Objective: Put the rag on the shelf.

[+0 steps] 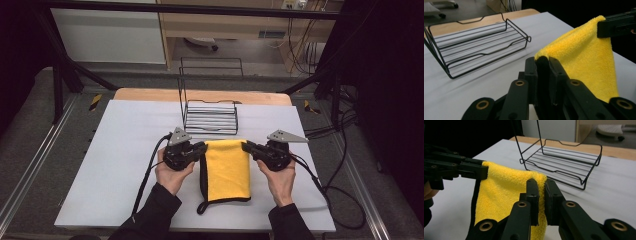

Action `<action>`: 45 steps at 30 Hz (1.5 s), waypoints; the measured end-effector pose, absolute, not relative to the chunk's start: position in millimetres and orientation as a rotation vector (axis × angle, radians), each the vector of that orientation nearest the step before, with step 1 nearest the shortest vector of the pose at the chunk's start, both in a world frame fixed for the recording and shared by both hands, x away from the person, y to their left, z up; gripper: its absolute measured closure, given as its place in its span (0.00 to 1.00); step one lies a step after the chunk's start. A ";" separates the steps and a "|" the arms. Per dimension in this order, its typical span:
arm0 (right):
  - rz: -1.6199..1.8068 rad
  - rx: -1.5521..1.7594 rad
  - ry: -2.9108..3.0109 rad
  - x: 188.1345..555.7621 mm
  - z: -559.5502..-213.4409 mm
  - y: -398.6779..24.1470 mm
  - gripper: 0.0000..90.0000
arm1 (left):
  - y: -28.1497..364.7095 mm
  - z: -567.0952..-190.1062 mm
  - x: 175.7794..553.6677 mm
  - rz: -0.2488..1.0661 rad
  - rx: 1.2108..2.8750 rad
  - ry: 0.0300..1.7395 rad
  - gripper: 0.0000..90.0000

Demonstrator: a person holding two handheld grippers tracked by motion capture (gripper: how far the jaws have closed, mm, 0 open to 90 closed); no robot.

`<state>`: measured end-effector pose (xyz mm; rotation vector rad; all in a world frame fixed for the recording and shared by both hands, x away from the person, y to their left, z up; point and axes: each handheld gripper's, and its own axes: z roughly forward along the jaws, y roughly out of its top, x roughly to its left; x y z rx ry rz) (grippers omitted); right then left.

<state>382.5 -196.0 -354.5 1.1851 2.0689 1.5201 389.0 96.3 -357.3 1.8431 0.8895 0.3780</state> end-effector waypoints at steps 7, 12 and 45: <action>1.558 1.127 1.990 374.8 -340.2 -196.2 0.93 | 96.9 -338.9 381.5 0.421 1.804 0.847 0.88; 1.584 1.089 1.940 369.9 -329.2 -194.8 0.93 | 98.2 -326.9 377.8 0.455 1.782 0.820 0.88; 1.690 0.930 1.688 366.9 -277.9 -182.3 0.93 | 108.0 -273.7 379.9 0.579 1.591 0.718 0.88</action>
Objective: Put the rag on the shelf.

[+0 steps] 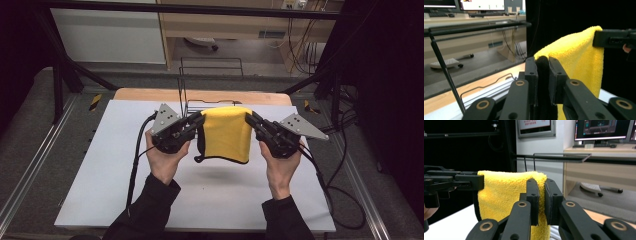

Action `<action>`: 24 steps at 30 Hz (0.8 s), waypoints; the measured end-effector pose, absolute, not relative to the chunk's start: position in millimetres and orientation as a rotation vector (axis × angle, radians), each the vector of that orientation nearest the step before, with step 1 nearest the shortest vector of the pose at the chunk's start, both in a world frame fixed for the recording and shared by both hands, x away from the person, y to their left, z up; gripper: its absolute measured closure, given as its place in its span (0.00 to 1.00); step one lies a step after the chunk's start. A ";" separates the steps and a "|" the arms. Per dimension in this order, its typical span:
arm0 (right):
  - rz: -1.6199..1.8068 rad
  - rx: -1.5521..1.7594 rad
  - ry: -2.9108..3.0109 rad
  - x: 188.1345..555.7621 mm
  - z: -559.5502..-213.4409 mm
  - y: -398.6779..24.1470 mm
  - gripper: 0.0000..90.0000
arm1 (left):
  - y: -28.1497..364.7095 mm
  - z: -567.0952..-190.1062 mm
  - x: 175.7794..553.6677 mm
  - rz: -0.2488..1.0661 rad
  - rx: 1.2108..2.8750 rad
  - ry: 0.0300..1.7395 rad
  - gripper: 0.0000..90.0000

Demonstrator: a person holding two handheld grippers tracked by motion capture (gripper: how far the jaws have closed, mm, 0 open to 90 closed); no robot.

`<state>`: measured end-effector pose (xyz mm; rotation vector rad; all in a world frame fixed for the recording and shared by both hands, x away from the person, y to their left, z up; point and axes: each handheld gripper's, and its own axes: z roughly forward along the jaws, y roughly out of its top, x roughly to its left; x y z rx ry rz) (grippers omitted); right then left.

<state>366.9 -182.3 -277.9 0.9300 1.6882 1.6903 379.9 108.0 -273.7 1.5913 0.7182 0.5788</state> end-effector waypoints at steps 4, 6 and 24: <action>1.716 0.919 1.658 369.5 -272.2 -179.5 0.93 | 110.9 -268.1 381.3 0.589 1.559 0.708 0.88; 1.724 0.906 1.647 371.0 -268.9 -178.2 0.93 | 112.2 -265.0 382.0 0.596 1.552 0.705 0.88; 1.734 0.816 1.556 385.2 -223.5 -167.3 0.93 | 118.2 -223.6 394.3 0.662 1.454 0.658 0.88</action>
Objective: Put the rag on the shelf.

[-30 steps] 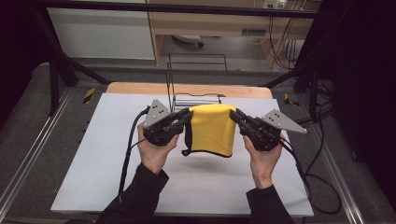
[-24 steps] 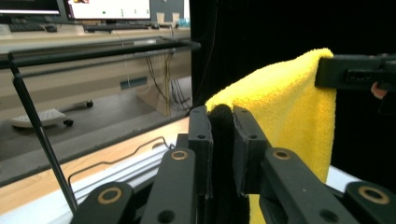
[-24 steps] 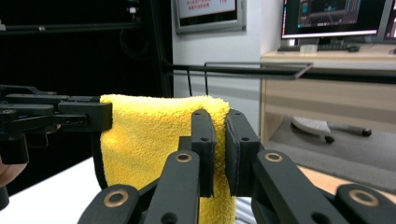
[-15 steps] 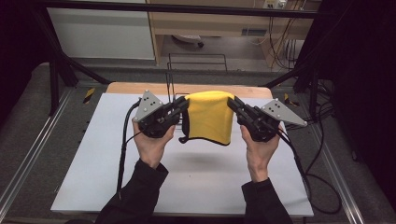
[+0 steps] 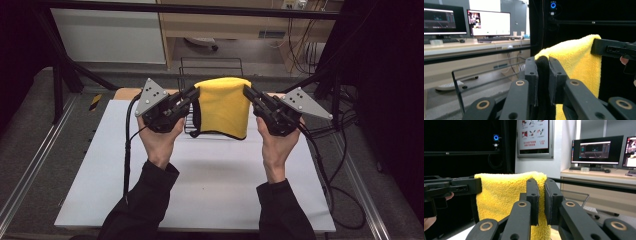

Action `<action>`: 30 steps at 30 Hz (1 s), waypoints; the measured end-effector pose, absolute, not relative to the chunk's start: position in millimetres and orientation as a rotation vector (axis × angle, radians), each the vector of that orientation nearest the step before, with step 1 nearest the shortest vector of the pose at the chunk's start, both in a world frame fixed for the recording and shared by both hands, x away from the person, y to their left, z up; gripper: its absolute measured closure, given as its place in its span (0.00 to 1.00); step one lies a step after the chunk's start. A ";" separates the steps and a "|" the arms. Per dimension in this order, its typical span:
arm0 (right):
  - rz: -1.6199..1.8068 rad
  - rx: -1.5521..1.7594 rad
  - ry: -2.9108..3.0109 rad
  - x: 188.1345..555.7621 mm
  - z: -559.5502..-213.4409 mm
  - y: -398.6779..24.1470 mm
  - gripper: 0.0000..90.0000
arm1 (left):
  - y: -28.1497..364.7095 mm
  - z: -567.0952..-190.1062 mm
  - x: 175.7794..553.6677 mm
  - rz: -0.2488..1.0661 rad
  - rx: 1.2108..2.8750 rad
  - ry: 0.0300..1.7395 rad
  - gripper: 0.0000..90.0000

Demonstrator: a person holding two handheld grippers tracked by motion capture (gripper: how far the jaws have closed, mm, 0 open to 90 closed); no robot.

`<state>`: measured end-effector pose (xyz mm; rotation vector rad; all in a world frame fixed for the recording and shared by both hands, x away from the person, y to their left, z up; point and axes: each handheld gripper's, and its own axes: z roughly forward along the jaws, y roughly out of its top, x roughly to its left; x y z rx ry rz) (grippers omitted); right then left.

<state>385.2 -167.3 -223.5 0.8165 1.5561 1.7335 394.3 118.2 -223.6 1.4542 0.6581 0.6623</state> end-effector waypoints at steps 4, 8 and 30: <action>1.732 0.805 1.541 389.7 -214.4 -165.2 0.93 | 119.2 -214.9 397.4 0.677 1.438 0.650 0.88; 1.735 0.795 1.526 393.7 -204.6 -163.1 0.93 | 120.3 -203.7 401.1 0.686 1.425 0.641 0.88; 1.759 0.728 1.435 421.6 -163.7 -151.9 0.93 | 124.4 -158.9 426.0 0.734 1.336 0.623 0.88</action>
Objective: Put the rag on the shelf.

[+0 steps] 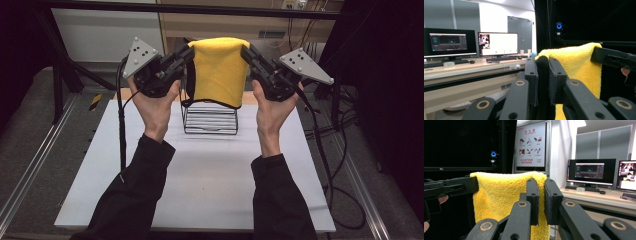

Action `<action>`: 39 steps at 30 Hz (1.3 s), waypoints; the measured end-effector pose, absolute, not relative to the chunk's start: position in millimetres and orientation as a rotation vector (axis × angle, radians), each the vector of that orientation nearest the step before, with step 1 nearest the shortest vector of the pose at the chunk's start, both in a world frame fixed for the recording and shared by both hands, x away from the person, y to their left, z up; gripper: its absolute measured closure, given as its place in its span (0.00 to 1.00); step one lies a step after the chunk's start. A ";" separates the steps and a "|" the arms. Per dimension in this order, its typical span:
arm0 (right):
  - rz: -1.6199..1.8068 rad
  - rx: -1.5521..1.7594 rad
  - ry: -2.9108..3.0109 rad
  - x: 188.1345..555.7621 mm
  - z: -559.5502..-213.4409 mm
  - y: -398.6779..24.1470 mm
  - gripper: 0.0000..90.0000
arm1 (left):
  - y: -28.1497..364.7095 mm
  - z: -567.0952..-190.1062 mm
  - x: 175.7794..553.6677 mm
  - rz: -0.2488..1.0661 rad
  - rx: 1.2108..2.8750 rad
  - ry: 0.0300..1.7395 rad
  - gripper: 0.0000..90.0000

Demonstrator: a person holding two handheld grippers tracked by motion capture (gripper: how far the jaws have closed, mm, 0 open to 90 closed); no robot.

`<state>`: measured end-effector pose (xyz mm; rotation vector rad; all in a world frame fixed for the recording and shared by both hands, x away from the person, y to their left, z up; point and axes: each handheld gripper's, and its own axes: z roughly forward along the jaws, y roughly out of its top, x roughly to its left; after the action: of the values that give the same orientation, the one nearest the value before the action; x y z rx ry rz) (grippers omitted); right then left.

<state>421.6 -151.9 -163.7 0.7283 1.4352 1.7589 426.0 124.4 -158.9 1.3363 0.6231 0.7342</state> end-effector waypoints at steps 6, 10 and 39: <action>1.770 0.723 1.416 431.8 -151.7 -149.9 0.93 | 125.4 -146.8 434.4 0.748 1.330 0.615 0.88; 1.764 0.707 1.408 437.3 -142.1 -147.4 0.93 | 127.0 -138.5 438.9 0.765 1.319 0.608 0.88; 1.758 0.747 1.407 503.0 -121.0 -145.6 0.93 | 124.1 -113.7 503.3 0.812 1.357 0.632 0.88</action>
<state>503.0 -145.6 -121.0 0.7469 1.4066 1.7576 503.3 124.1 -113.7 1.3565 0.6325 0.8123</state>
